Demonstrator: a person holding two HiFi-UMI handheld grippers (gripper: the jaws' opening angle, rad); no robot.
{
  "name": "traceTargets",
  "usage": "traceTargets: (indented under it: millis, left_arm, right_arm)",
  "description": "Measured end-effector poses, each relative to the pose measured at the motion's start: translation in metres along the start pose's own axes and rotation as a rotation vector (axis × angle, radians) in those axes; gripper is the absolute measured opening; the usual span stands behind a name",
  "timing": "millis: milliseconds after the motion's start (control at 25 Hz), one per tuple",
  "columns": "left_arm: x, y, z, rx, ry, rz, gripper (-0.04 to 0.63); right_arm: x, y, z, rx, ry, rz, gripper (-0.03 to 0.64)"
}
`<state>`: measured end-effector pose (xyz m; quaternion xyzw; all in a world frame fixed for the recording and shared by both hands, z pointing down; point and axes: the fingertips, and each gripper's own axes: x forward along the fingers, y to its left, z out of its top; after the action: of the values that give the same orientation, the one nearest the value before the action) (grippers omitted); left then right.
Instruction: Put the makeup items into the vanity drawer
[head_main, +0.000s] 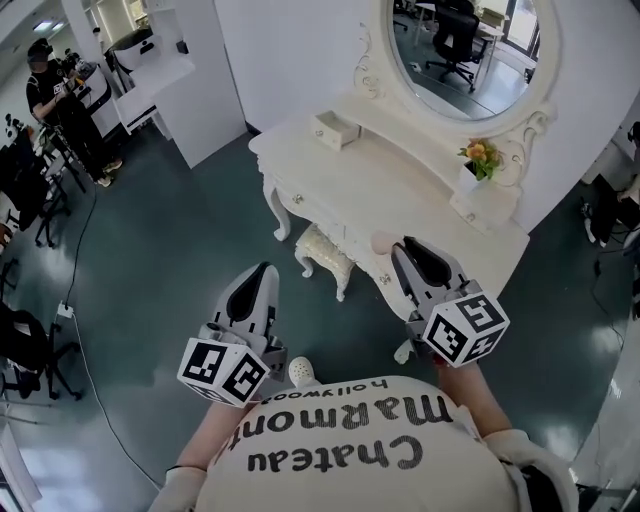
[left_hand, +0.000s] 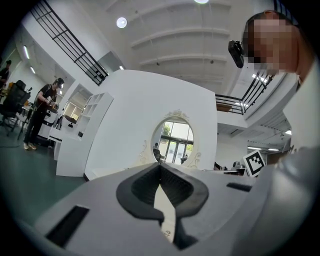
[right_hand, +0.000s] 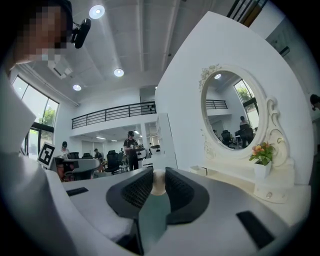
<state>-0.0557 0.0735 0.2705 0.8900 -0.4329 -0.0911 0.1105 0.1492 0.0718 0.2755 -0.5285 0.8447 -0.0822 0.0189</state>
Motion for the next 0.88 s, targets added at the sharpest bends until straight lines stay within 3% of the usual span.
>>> traceTargets:
  millis: [520,880]
  left_arm:
    - [0.059,0.094,0.042,0.002,-0.014,-0.060,0.009]
    - [0.072,0.155,0.051,-0.023,0.009,-0.084,0.009]
  right_arm:
    - [0.102,-0.002,0.019,0.004,-0.025,-0.069,0.095]
    - [0.154,0.011,0.019,0.007,-0.024,-0.106,0.095]
